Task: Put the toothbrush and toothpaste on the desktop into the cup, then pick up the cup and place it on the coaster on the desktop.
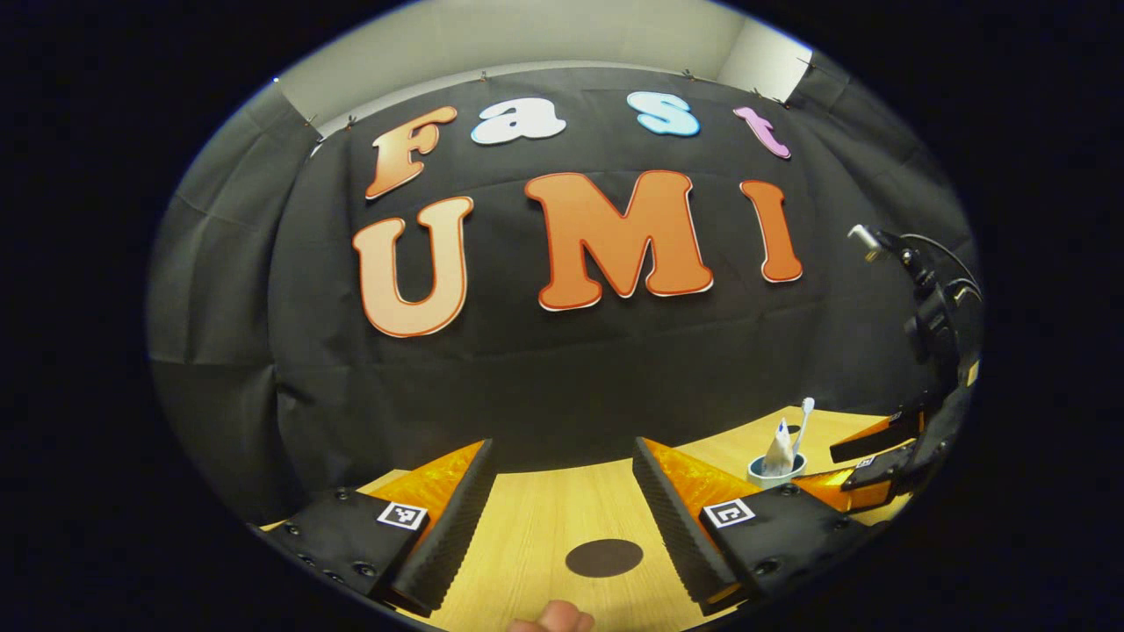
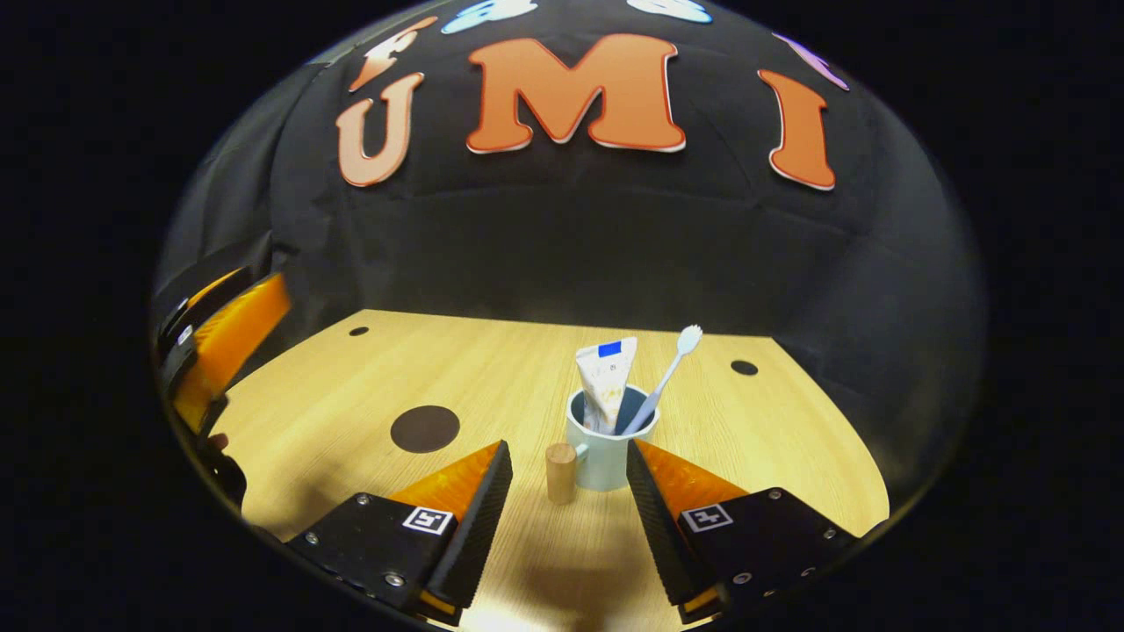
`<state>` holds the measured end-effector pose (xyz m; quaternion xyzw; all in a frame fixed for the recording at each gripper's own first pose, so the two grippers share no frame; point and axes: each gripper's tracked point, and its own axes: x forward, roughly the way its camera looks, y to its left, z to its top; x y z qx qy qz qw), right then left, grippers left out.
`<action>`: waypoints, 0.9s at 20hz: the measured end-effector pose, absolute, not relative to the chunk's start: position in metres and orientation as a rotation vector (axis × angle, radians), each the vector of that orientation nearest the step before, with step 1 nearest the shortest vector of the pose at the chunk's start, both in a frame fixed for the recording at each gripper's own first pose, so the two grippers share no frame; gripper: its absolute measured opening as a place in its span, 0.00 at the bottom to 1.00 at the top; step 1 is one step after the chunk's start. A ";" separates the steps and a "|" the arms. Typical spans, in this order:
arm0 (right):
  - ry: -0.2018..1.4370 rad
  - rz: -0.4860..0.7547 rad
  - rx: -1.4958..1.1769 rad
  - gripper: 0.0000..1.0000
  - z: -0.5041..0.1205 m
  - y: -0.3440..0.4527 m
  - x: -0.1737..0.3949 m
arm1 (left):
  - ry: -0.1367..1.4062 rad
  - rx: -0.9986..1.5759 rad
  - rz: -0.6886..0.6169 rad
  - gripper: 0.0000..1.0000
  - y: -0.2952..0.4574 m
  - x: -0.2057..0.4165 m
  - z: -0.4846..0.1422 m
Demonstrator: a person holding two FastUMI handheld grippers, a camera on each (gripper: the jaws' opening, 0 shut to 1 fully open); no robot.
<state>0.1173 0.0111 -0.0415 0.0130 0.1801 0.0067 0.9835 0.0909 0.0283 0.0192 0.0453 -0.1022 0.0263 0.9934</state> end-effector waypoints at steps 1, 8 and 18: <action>0.417 0.023 0.050 0.80 -0.047 0.015 0.116 | -0.203 0.086 0.062 1.00 0.035 0.088 0.016; 0.598 -0.065 0.102 0.80 -0.081 0.011 0.136 | -0.131 0.048 0.058 1.00 0.061 0.072 -0.023; 0.797 -0.203 0.118 0.80 -0.093 -0.002 0.135 | -0.087 -0.024 0.089 1.00 0.100 0.058 -0.050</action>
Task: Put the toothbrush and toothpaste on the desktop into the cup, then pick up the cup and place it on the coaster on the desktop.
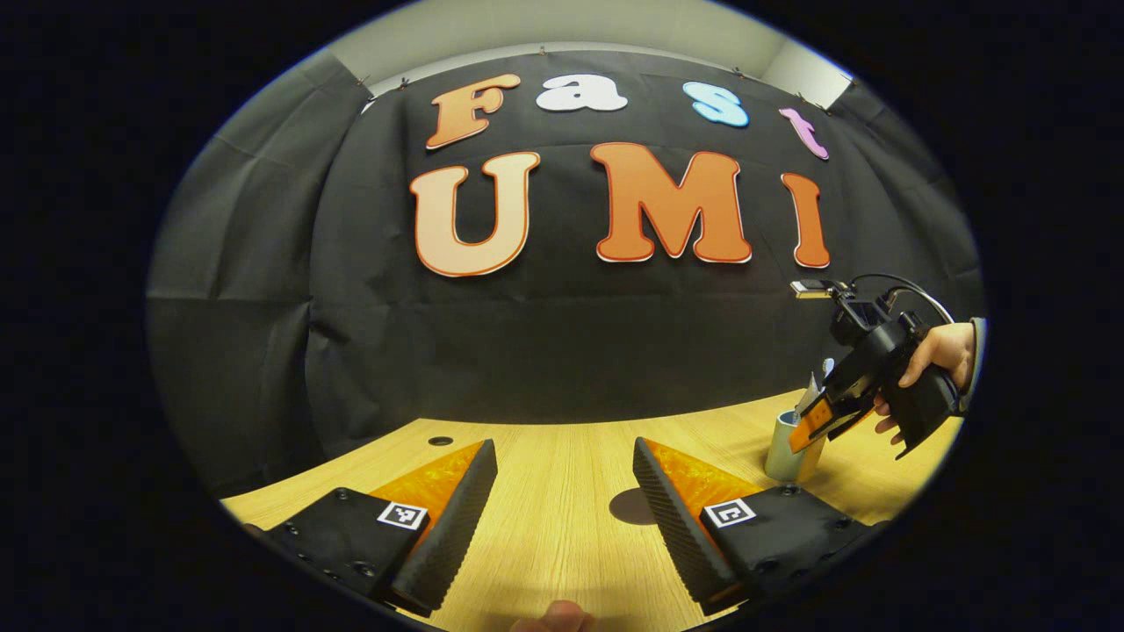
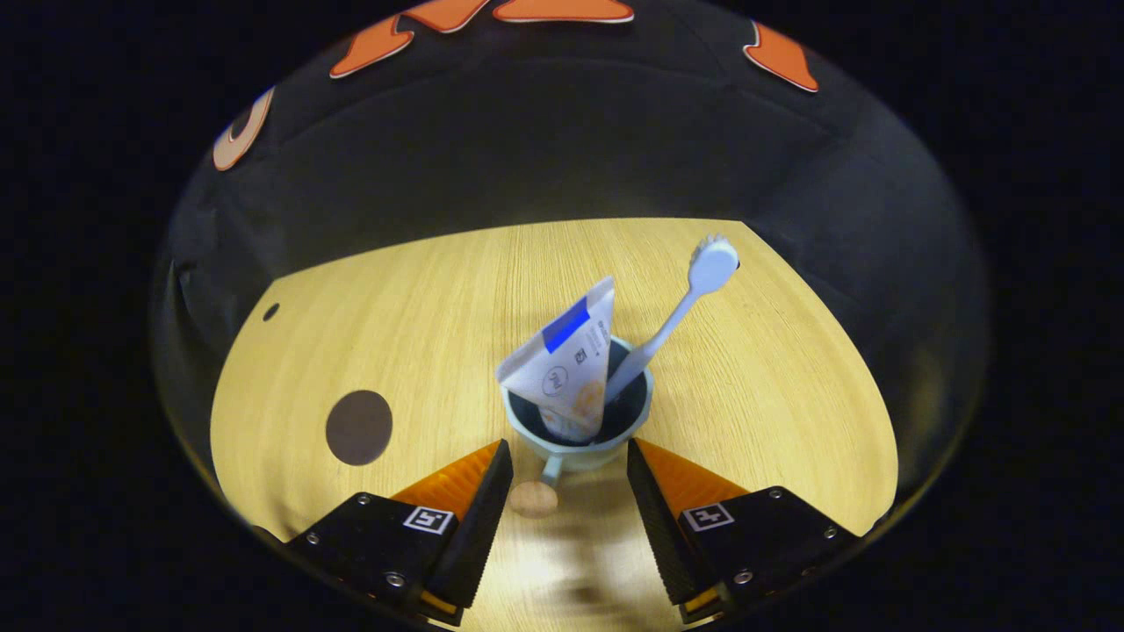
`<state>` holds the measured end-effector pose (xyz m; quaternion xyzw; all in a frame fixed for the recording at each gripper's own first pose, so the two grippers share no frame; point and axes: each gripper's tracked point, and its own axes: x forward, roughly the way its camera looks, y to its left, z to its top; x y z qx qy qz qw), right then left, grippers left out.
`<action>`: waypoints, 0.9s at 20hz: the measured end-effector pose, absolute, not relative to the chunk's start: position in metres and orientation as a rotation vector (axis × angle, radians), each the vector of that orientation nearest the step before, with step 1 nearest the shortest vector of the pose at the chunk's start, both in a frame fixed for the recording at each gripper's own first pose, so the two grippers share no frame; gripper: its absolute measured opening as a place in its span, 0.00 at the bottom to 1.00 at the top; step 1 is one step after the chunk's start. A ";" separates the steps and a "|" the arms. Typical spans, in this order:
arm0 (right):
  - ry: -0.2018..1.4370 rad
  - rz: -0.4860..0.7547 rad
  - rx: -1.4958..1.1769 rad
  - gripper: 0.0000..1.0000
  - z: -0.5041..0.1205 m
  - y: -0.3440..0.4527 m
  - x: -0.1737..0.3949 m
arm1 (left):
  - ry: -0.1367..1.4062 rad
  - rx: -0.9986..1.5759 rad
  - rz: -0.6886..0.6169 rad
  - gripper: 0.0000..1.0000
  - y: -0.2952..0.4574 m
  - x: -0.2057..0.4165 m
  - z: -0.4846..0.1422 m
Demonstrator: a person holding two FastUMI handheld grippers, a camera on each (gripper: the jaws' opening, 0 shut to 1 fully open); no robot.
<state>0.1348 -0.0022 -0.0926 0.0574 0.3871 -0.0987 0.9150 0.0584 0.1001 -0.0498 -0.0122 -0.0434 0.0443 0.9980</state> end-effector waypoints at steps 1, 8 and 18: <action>0.818 -0.202 0.114 0.80 -0.095 -0.001 0.134 | -0.087 -0.028 0.092 1.00 0.103 0.056 -0.050; 0.877 -0.196 0.111 0.77 -0.097 -0.001 0.129 | -0.065 -0.044 0.120 1.00 0.125 0.053 -0.059; 0.882 -0.180 0.068 0.28 -0.095 -0.020 0.124 | -0.044 -0.067 0.129 0.99 0.126 0.048 -0.065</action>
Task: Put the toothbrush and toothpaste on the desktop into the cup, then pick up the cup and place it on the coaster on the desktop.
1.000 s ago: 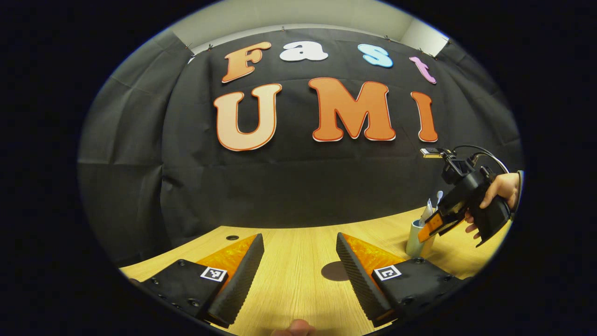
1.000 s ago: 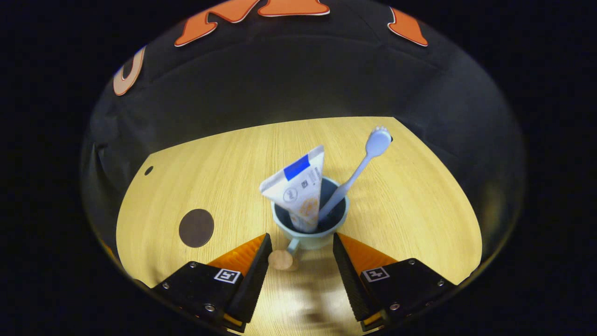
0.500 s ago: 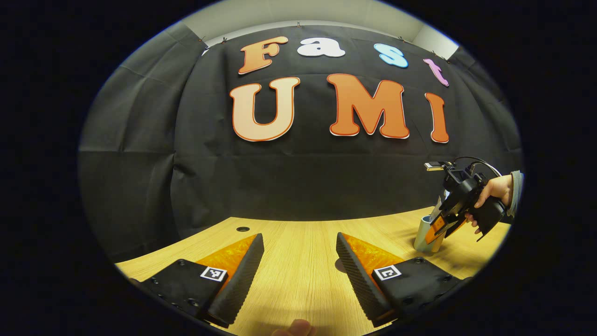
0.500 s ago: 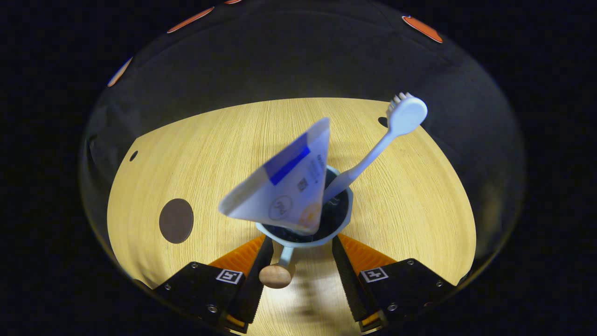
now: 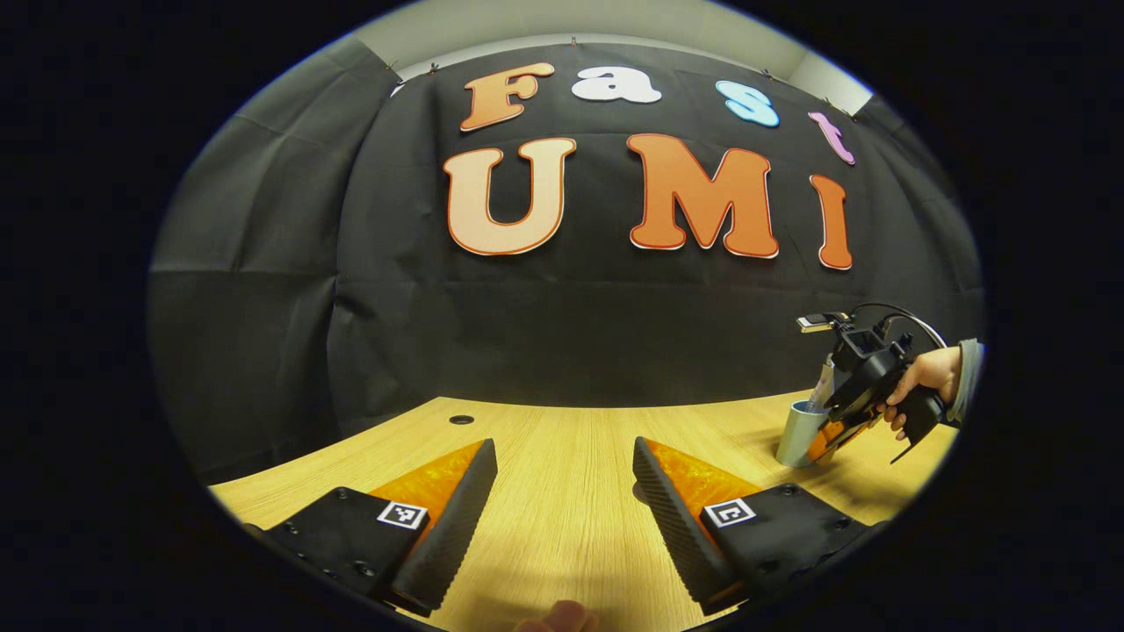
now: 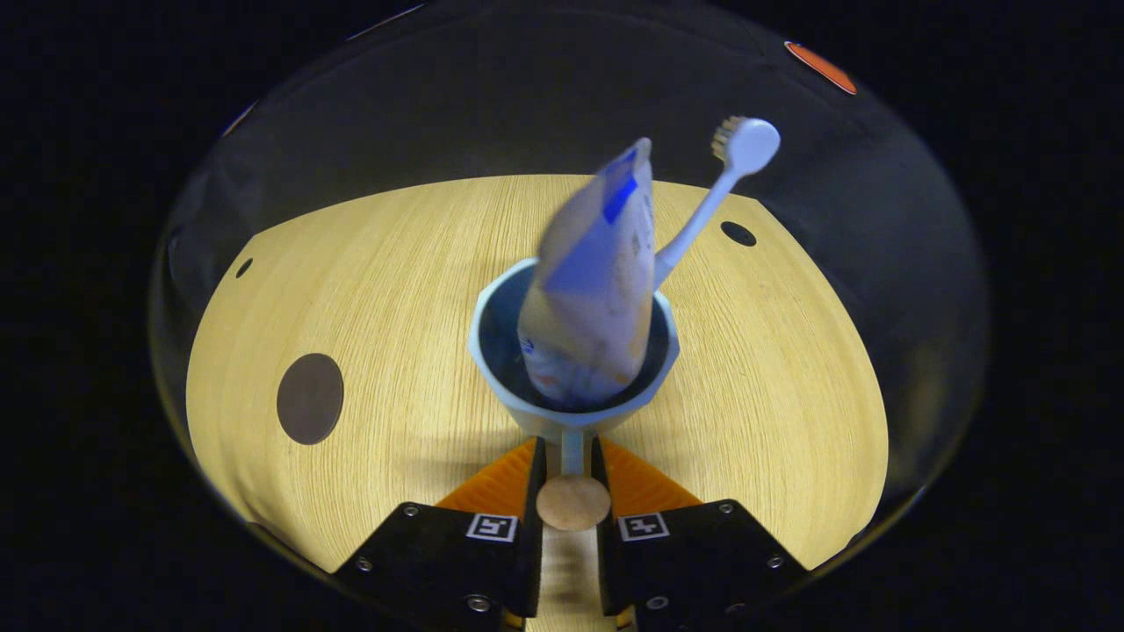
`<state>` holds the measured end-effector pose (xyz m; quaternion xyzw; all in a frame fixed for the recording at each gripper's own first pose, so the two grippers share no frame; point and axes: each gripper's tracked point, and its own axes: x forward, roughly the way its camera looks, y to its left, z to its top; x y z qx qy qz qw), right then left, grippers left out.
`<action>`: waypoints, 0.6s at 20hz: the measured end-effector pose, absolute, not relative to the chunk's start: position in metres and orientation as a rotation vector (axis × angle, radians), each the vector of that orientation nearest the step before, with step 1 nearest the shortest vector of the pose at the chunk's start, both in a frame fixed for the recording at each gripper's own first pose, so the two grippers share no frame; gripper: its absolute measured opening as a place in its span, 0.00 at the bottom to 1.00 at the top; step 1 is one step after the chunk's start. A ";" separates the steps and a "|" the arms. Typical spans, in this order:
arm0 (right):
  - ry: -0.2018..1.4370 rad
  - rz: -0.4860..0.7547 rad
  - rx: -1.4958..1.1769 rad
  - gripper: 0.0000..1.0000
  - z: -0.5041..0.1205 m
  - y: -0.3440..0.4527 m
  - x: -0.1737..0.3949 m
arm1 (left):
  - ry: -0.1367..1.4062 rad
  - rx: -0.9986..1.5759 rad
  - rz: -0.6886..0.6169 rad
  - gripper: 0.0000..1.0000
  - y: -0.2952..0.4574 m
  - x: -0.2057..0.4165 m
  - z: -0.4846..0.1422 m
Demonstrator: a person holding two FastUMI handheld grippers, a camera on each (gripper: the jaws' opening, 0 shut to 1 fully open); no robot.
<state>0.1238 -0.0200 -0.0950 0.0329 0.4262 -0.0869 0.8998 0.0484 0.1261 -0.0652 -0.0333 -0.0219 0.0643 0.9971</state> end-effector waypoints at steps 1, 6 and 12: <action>0.876 -0.175 0.070 0.25 -0.093 -0.020 0.123 | -0.040 -0.060 0.131 0.99 0.125 0.047 -0.067; 0.856 -0.154 0.031 0.20 -0.083 -0.017 0.130 | -0.016 -0.073 0.134 0.99 0.126 0.046 -0.073; 0.828 -0.114 0.018 0.20 -0.082 -0.017 0.133 | -0.020 -0.062 0.145 0.99 0.128 0.043 -0.072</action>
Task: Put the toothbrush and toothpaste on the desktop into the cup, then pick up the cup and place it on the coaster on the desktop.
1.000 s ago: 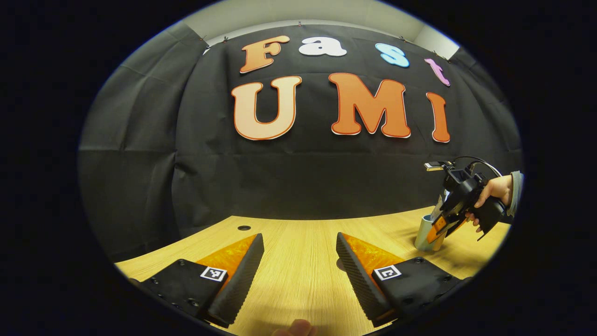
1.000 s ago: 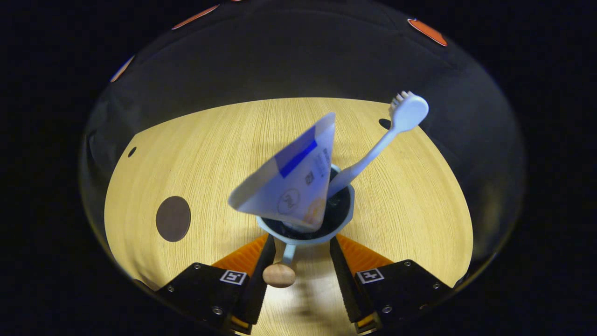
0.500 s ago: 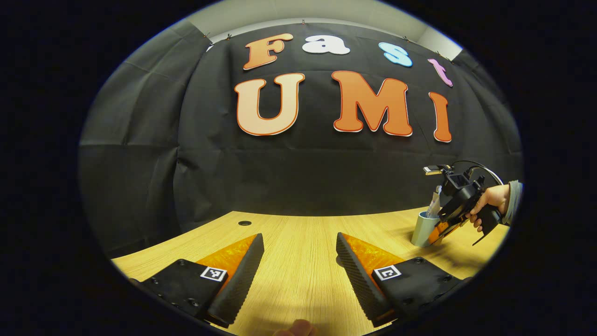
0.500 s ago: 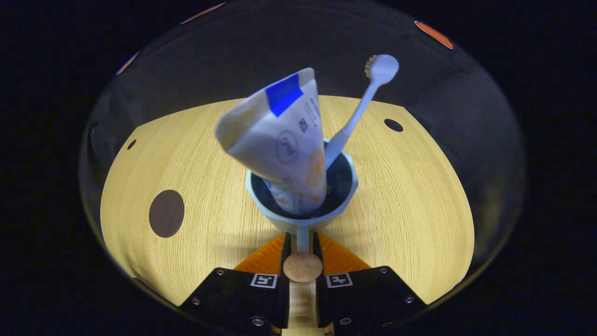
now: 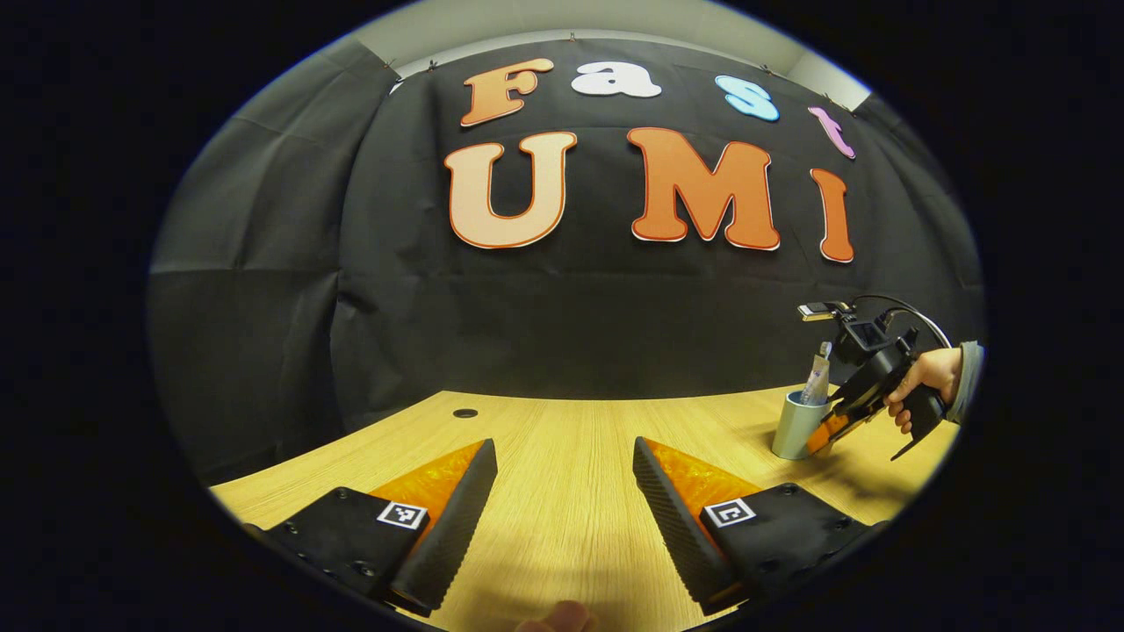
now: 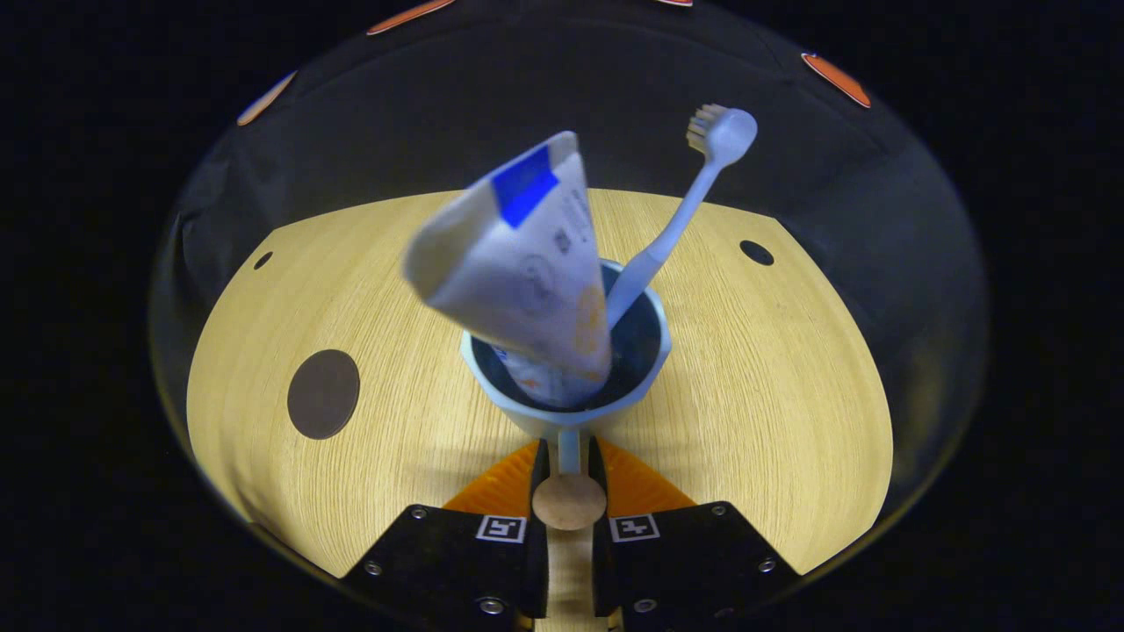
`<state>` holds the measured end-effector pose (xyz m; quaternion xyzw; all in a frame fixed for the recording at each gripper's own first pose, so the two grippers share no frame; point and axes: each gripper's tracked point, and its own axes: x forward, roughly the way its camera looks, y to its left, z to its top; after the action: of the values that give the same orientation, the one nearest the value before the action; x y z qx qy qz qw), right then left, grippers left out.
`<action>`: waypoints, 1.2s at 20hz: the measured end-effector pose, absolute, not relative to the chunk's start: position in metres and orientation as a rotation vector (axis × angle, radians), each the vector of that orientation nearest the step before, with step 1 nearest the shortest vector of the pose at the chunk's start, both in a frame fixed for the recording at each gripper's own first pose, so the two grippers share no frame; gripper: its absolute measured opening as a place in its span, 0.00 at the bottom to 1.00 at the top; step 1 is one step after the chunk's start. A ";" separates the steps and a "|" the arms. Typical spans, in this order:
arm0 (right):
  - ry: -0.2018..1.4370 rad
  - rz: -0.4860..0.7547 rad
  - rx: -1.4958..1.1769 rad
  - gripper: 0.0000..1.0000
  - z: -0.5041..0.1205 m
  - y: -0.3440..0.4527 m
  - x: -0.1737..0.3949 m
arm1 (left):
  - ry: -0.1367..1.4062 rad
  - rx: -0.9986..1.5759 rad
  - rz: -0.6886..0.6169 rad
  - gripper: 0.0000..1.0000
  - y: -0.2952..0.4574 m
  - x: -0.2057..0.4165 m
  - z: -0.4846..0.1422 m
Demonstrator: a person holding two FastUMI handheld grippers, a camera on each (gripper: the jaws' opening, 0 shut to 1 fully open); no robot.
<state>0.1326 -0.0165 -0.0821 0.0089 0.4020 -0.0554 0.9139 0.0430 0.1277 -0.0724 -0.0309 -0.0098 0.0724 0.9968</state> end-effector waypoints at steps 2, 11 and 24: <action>0.811 -0.101 0.025 0.20 -0.080 -0.014 0.133 | -0.017 -0.064 0.147 0.99 0.127 0.044 -0.074; 0.738 -0.032 -0.004 0.20 -0.067 -0.007 0.138 | -0.013 -0.064 0.144 0.99 0.126 0.042 -0.074; 0.720 0.122 -0.062 0.19 -0.066 0.024 0.141 | 0.011 -0.074 0.138 0.99 0.127 0.031 -0.095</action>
<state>0.1409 0.0238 -0.0661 -0.0301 0.3521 0.0595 0.9336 0.0307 0.1274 -0.0946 -0.0371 0.0056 0.0688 0.9969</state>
